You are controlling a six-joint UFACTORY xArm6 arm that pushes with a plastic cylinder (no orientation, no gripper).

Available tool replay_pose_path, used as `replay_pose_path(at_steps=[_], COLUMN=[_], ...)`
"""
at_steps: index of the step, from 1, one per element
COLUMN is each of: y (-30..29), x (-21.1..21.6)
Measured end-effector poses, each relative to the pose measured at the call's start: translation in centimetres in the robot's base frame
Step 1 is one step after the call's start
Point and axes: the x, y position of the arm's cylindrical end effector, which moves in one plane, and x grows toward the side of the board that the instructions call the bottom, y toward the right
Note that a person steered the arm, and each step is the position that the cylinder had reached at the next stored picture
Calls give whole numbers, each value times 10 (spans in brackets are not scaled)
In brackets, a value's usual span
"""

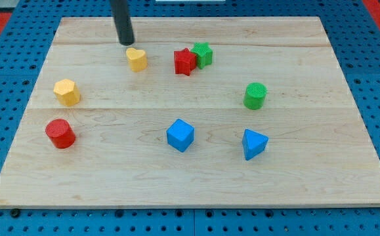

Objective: Push yellow heart a bit down and right

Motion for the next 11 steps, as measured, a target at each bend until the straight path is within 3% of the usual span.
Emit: replay_pose_path(at_steps=[3, 5, 8, 11], y=[13, 13, -36, -11], x=[2, 49, 40, 76])
